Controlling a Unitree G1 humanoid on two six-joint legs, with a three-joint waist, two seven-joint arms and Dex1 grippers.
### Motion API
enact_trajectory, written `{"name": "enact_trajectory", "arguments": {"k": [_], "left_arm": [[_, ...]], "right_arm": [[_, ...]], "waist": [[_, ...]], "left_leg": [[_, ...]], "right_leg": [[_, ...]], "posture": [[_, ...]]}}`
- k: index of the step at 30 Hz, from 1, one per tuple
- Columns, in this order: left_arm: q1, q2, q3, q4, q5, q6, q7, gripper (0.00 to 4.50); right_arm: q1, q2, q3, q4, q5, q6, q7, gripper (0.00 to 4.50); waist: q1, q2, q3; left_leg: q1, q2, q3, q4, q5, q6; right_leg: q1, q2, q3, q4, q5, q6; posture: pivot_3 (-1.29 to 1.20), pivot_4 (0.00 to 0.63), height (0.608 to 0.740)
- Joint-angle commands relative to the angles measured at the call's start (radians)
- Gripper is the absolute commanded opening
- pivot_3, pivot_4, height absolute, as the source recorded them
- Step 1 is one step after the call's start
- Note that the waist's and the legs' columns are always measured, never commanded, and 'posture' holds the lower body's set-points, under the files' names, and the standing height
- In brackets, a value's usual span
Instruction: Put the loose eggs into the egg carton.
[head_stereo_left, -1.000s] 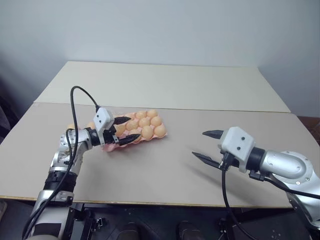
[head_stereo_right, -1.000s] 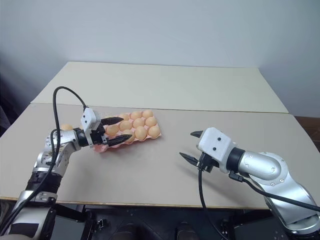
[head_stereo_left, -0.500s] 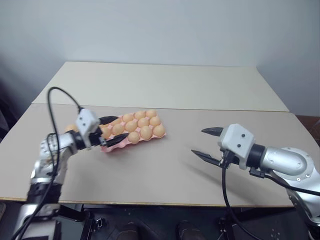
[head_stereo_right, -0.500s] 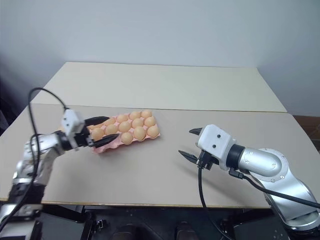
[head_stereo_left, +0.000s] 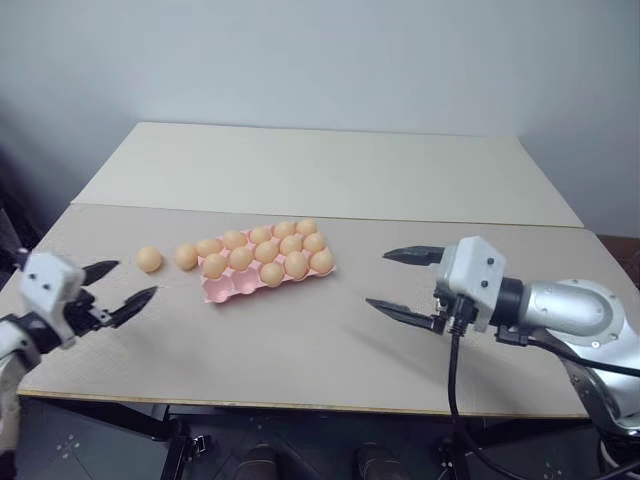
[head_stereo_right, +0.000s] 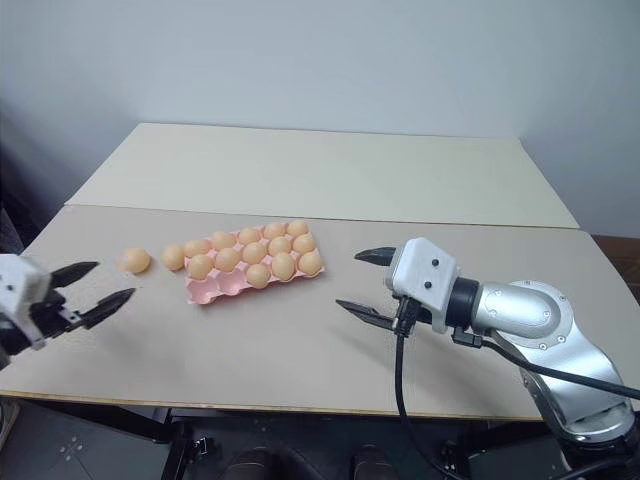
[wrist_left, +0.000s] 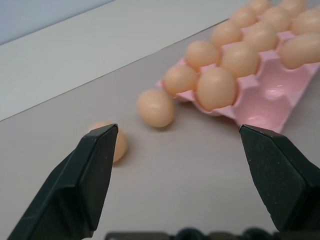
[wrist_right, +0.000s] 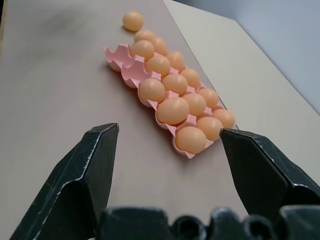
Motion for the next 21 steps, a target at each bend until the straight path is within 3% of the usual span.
{"name": "enact_trajectory", "arguments": {"k": [1,12,21], "left_arm": [[0.040,0.019,0.066,-0.003,0.014,0.002,0.040,4.23],[-0.008,0.008,0.029,0.062,0.043,0.049,0.153,4.23],[-0.251,-0.043,-0.138,0.355,0.167,-0.083,0.272,4.23]], "right_arm": [[-0.018,-0.004,-0.003,0.003,0.009,-0.037,0.024,3.82],[-0.031,-0.012,0.020,0.034,-0.012,-0.053,0.050,3.82],[-0.003,-0.024,-0.003,0.011,-0.024,-0.027,0.021,3.82]], "waist": [[-0.001,0.000,0.000],[0.000,0.000,0.000],[0.000,0.000,0.000]], "left_leg": [[0.000,0.000,0.000,0.000,0.000,0.000],[0.000,0.000,0.000,0.000,0.000,0.000],[0.001,-0.001,0.000,0.000,0.000,0.000]], "right_leg": [[0.000,0.000,0.000,0.000,0.000,0.000],[0.000,0.000,0.000,0.000,0.000,0.000],[0.001,0.000,0.000,0.000,0.000,0.000]], "posture": [[0.00,0.150,0.740],[0.00,0.150,0.740],[0.00,0.150,0.740]]}}
